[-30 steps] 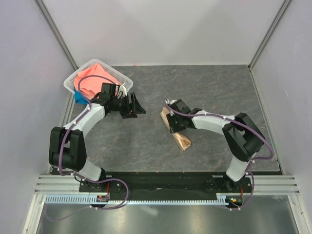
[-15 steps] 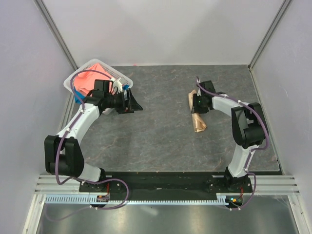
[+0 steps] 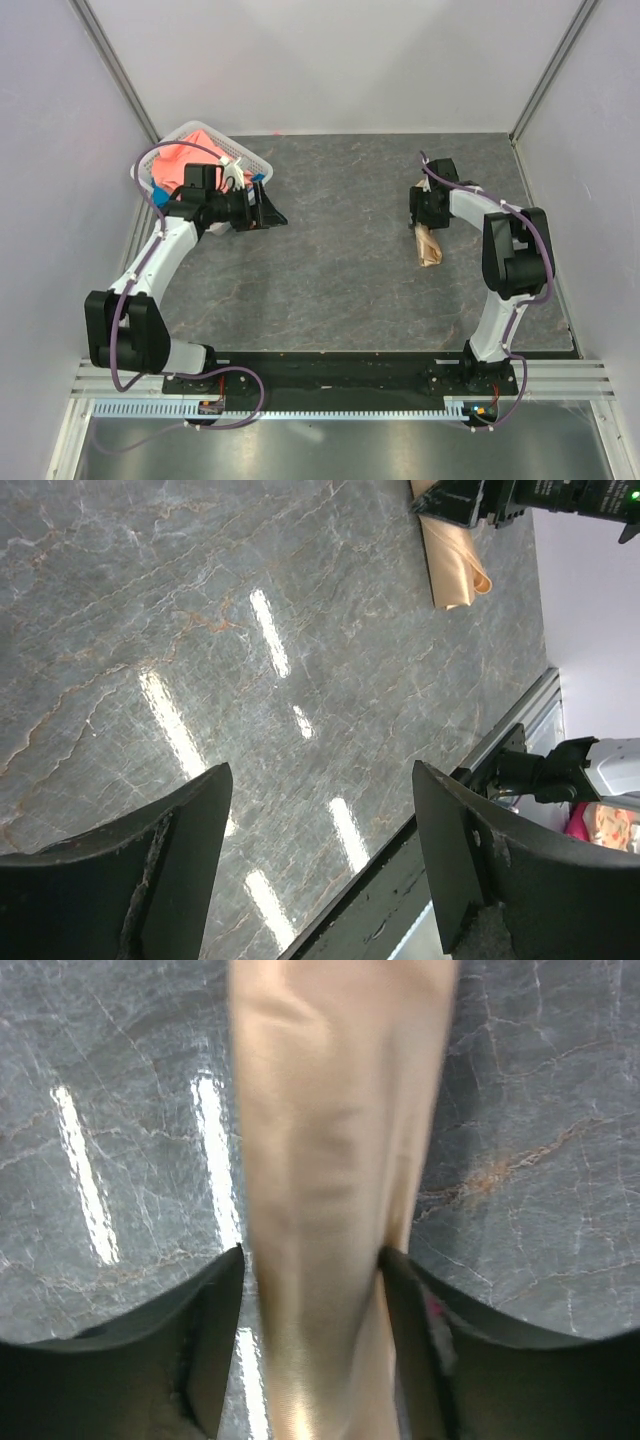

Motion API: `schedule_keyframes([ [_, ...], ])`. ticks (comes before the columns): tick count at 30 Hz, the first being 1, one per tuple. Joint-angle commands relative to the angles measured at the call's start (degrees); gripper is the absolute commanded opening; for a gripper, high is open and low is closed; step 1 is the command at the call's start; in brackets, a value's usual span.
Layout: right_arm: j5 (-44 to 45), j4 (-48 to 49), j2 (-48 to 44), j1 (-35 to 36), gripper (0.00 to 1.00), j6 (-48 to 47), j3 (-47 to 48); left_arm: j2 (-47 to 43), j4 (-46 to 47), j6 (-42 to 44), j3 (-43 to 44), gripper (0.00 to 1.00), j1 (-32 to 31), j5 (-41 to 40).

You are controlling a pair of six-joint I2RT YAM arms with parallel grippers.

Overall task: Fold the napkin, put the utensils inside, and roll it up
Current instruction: Neatly place the rolled napkin to the corner

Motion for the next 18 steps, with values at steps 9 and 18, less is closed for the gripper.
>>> schedule_keyframes([
  [9, -5.46, -5.04, -16.91, -0.81, 0.97, -3.37, 2.15, -9.69, 2.24, 0.04, 1.85, 0.84, 1.34, -1.09],
  [18, -7.3, 12.66, -43.52, -0.72, 0.98, -3.56, -17.07, -22.07, 7.94, 0.91, -4.11, 0.93, 1.34, -7.75],
])
